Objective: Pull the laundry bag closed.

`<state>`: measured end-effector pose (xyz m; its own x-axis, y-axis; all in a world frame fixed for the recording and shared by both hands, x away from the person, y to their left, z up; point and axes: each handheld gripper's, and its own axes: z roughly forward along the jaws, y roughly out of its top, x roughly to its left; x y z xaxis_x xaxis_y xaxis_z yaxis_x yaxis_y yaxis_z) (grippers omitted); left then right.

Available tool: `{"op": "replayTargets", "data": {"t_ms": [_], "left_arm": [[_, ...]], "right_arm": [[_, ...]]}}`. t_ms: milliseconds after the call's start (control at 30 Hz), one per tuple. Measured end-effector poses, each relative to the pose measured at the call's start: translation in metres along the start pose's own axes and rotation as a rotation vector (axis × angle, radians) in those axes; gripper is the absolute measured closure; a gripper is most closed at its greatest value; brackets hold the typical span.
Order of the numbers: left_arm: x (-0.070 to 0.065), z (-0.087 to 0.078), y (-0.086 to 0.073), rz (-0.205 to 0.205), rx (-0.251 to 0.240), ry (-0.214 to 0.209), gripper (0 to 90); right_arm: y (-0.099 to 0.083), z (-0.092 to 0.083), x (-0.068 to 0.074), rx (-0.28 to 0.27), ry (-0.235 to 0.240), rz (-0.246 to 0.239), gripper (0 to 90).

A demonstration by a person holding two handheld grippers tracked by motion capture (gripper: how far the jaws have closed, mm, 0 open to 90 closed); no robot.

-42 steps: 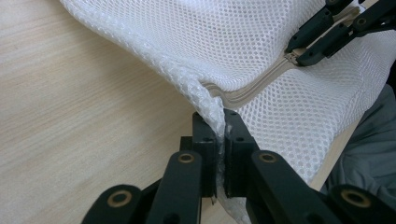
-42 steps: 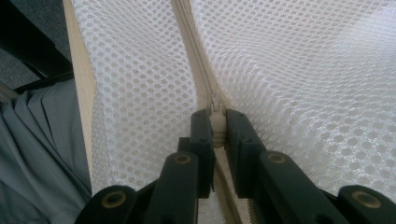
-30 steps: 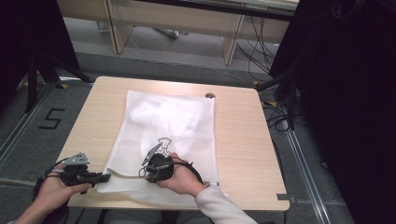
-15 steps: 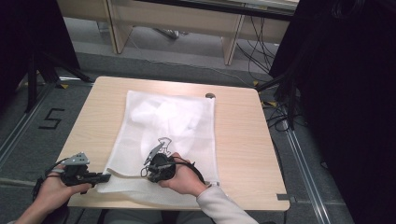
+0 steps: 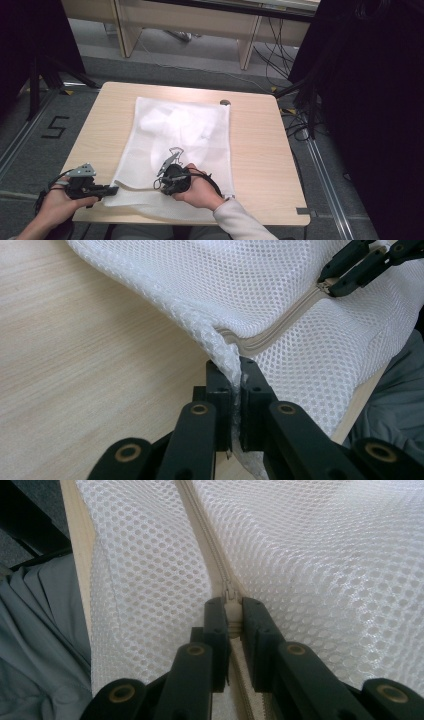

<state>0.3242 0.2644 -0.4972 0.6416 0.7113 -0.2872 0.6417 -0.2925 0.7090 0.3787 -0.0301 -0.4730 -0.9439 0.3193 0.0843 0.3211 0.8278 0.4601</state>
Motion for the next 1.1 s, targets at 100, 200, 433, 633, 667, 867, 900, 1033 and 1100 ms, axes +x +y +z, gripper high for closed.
{"op": "replayTargets", "data": {"t_ms": [100, 200, 433, 633, 667, 867, 900, 1033, 1100], "left_arm": [[0.0, 0.0, 0.0, -0.002, -0.004, -0.008, 84.8], [0.001, 0.001, 0.0, -0.001, -0.005, -0.013, 84.8], [0.0, 0.001, 0.0, -0.002, -0.007, -0.007, 84.8], [0.0, 0.001, 0.0, 0.002, -0.007, -0.01, 84.8], [0.0, 0.001, 0.0, 0.0, -0.008, -0.01, 84.8], [0.001, 0.001, 0.0, 0.009, -0.008, -0.013, 84.9], [0.001, 0.001, 0.0, 0.007, -0.007, -0.014, 84.9], [0.0, 0.001, 0.0, 0.004, -0.009, -0.011, 84.9], [0.0, 0.001, 0.0, 0.008, -0.003, -0.007, 84.9]], "right_arm": [[-0.001, 0.0, 0.0, 0.002, 0.001, -0.002, 82.4], [-0.001, 0.0, -0.001, 0.0, 0.007, -0.015, 82.4], [-0.003, -0.002, -0.002, 0.012, 0.0, -0.007, 82.4], [-0.007, -0.004, -0.005, 0.003, 0.009, 0.0, 82.4], [-0.007, -0.004, -0.004, 0.005, 0.007, -0.003, 82.4], [-0.008, -0.006, -0.003, 0.005, -0.002, 0.011, 82.4], [-0.008, -0.006, -0.004, 0.006, 0.003, -0.001, 82.4], [-0.01, -0.008, -0.005, 0.002, -0.006, 0.014, 82.4], [-0.011, -0.008, -0.006, -0.003, 0.003, 0.004, 82.4]]}}
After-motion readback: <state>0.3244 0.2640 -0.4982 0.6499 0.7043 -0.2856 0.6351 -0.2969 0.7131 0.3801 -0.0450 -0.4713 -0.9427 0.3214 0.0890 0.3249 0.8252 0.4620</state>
